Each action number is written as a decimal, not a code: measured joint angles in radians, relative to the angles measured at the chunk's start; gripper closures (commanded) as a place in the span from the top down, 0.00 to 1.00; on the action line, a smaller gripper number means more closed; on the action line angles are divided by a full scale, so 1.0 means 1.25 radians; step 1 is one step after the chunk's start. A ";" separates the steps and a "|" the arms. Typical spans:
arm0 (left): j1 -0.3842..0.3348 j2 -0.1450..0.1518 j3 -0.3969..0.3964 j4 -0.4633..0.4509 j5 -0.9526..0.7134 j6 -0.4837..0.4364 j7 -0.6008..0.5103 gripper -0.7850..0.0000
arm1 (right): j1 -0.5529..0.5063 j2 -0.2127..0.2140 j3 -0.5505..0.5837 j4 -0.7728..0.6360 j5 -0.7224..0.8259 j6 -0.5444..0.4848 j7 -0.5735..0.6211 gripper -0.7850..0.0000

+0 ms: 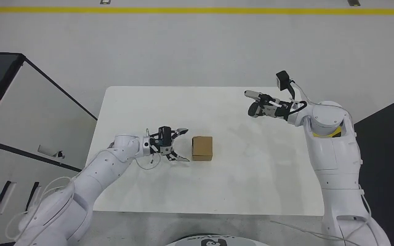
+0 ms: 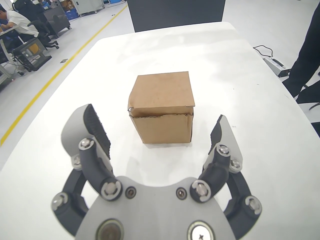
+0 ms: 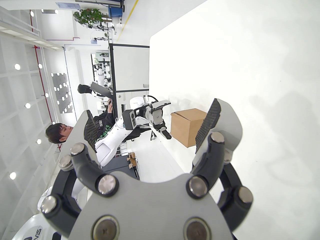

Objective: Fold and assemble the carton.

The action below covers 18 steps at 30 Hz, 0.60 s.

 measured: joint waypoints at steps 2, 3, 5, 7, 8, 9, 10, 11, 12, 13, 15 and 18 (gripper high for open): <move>0.005 0.013 -0.006 -0.014 0.002 0.003 0.003 1.00 | 0.000 0.000 0.000 0.000 0.000 0.000 0.000 1.00; 0.009 0.022 -0.011 -0.025 0.000 0.003 0.003 1.00 | 0.000 0.000 0.000 0.000 0.000 0.000 0.000 1.00; 0.014 0.037 -0.018 -0.042 -0.001 0.003 0.003 1.00 | 0.000 0.000 0.000 0.000 0.000 0.000 0.000 1.00; 0.024 0.054 -0.029 -0.066 -0.005 0.003 0.003 1.00 | 0.000 0.000 0.000 0.000 0.000 0.000 0.000 1.00; 0.029 0.061 -0.033 -0.078 -0.009 0.003 0.003 1.00 | 0.000 0.000 0.000 0.000 0.000 0.000 0.000 1.00; 0.036 0.072 -0.040 -0.094 -0.014 0.003 0.003 1.00 | 0.000 0.000 0.000 0.000 0.000 0.000 0.000 1.00; 0.042 0.080 -0.045 -0.107 -0.017 0.002 0.002 1.00 | 0.000 0.000 0.000 0.000 0.000 0.000 0.000 1.00; 0.047 0.088 -0.050 -0.119 -0.021 0.001 0.001 1.00 | 0.000 0.000 0.000 0.000 0.000 0.000 0.000 1.00; 0.055 0.100 -0.058 -0.135 -0.025 -0.001 -0.001 1.00 | 0.000 0.000 0.000 0.000 0.000 0.000 0.000 1.00; 0.061 0.108 -0.064 -0.147 -0.028 -0.003 -0.003 1.00 | 0.000 0.000 0.000 0.000 0.000 0.000 0.000 1.00; 0.075 0.129 -0.080 -0.175 -0.032 -0.005 -0.005 1.00 | 0.000 0.000 0.000 0.000 0.000 0.000 0.000 1.00; 0.095 0.157 -0.107 -0.212 -0.021 -0.009 -0.009 1.00 | 0.000 0.000 0.000 0.000 0.000 0.000 0.000 1.00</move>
